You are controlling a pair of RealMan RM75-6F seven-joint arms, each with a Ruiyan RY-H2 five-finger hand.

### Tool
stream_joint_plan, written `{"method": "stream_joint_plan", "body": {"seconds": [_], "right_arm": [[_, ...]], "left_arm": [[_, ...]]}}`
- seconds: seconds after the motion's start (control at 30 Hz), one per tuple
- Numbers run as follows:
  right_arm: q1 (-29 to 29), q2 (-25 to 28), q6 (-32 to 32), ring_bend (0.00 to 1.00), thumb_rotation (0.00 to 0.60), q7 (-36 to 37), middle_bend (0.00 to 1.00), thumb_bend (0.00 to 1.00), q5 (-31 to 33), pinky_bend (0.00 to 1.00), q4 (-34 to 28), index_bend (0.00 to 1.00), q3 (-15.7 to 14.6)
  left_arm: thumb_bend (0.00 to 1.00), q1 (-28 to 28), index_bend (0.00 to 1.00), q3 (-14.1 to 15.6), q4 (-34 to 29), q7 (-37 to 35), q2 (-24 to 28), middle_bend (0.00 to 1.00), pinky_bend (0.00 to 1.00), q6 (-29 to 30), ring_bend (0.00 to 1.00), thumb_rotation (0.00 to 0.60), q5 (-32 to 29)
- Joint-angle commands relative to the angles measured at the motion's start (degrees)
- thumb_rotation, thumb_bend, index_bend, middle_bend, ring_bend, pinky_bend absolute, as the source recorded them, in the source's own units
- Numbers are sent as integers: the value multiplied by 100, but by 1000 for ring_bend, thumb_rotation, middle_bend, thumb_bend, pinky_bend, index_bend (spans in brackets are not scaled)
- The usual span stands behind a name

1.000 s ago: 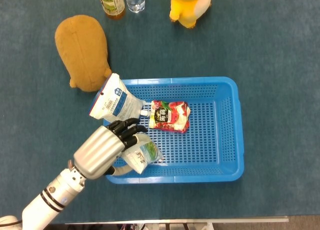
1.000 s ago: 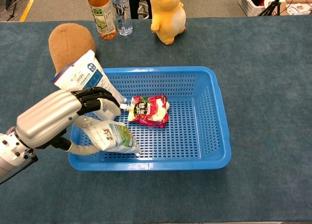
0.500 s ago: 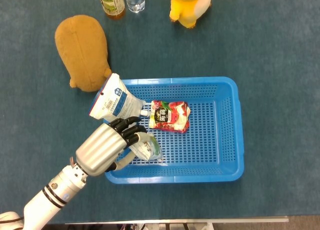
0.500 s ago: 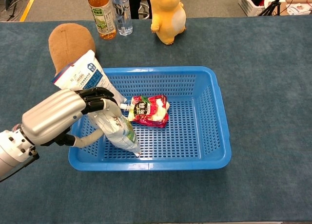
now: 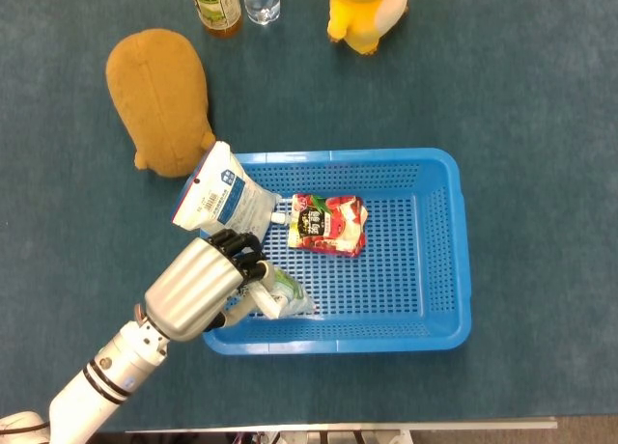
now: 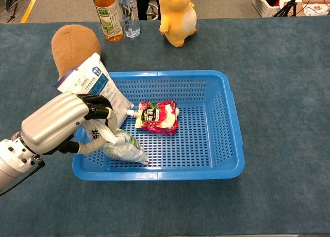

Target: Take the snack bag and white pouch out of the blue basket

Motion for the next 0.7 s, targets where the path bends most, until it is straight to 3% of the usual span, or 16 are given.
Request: {"method": "stream_joint_plan", "body": {"seconds": [0.03,0.2,0.53,0.7], "right_arm": [[2,-6,-6,276,600,5,320,82,5,459,7,252,2],[8,-9,-2,276,600,26,320,82,2,459,26,252,15],[-19,-2,52,276,600,8,320,82,-4,459,3,252,23],[5,-1,29,276,600,-42,320,82,-16,459,-31,252,31]], "left_arm": [[456,48,694,4,32,24,-49,722,462,116,432,600,39],[464,156,784,23,-224,279,151,821,506,290,483,600,48],[469,466,803,-152,-1261,1699,1237,848,536,752,502,600,146],[469,747,805,-332,-2021,2889,1850,853,536,686,502,600,-509]]}}
